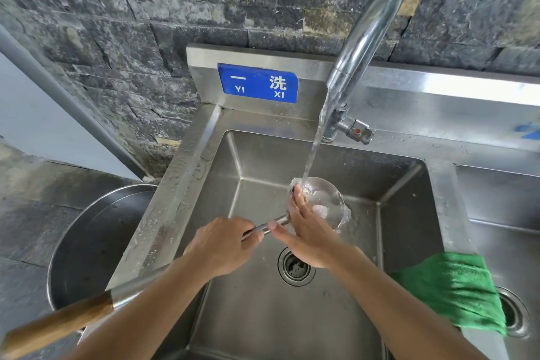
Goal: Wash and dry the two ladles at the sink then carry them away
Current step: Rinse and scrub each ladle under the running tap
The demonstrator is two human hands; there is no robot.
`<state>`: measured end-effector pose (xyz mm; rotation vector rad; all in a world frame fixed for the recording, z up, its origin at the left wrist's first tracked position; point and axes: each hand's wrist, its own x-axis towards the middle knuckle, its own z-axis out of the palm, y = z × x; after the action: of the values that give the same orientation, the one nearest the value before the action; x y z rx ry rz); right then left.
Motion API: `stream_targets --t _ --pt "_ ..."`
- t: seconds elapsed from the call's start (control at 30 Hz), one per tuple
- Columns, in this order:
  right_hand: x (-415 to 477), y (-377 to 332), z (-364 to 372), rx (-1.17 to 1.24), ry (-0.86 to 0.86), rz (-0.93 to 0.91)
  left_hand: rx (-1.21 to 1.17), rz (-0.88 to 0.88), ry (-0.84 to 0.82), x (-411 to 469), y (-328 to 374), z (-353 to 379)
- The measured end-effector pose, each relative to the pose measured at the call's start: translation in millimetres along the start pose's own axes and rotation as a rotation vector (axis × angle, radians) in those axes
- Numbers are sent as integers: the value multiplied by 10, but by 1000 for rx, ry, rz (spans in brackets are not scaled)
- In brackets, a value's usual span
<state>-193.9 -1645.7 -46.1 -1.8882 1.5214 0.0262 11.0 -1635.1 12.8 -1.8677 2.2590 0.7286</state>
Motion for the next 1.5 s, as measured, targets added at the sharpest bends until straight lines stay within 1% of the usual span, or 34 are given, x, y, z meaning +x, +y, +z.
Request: stream_targets --t 0.07,0.13,0.23,0.3,0.33,0.47,0.5,0.53,0.6,0.7,0.77,0.9,0.97,1.03,1.1,1.13,1.17,1.2,1.23,1.27,1.3,1.33,1.37,1.4,1.47,1.5 --pt "-35 20 -10 121 -15 -35 3 -31 32 0 -54 8" --pt "-103 142 -9 126 24 -10 0 -54 75 -4 -125 6" --pt "-189 322 4 47 96 115 -6 -66 130 33 -153 -38" --pt "-183 424 4 106 193 219 -20 -74 155 65 -141 -61" --pt "-171 458 -6 186 257 277 -17 -75 166 74 -137 -66" --pt "-132 458 -115 690 551 467 -47 -68 176 86 -119 -52" --pt "-142 410 -164 745 616 474 -46 -70 172 88 -106 -47" --pt "-143 360 -212 770 651 438 -34 -68 172 93 -87 -42" --pt "-120 241 -310 798 658 324 -23 -62 191 98 -56 -44" --pt "11 108 -414 849 634 282 -8 -42 177 72 -26 -60" --pt "54 87 -430 808 634 293 24 -29 140 15 8 -49" --pt "76 124 -290 508 531 275 83 32 124 -81 62 23" --pt "86 128 -213 301 512 248 154 35 133 -103 59 42" --pt "119 90 -149 39 487 149 256 50 170 -134 68 45" --pt "191 29 -114 -76 372 25 327 74 196 -180 90 25" --pt "248 14 -129 -90 305 5 352 80 204 -205 89 10" --pt "292 -22 -198 -64 238 44 367 79 216 -231 78 -13" --pt "331 -54 -296 39 189 109 374 73 233 -260 59 -39" --pt "378 -55 -378 159 166 181 375 68 251 -282 36 -57" --pt "412 -49 -425 230 158 239 371 68 269 -299 12 -72" --pt "408 -83 -441 185 152 266 373 71 280 -304 -7 -81" --pt "396 -150 -407 50 163 242 380 72 290 -294 -27 -83" --pt "367 -239 -331 -69 201 192 386 74 298 -276 -36 -82" --pt "337 -330 -238 -136 233 117 391 95 301 -252 -32 -77" --pt "330 -460 -146 -178 239 10 414 133 298 -218 -32 -60" --pt "398 -447 -175 -141 225 52 429 142 311 -208 -50 -48"
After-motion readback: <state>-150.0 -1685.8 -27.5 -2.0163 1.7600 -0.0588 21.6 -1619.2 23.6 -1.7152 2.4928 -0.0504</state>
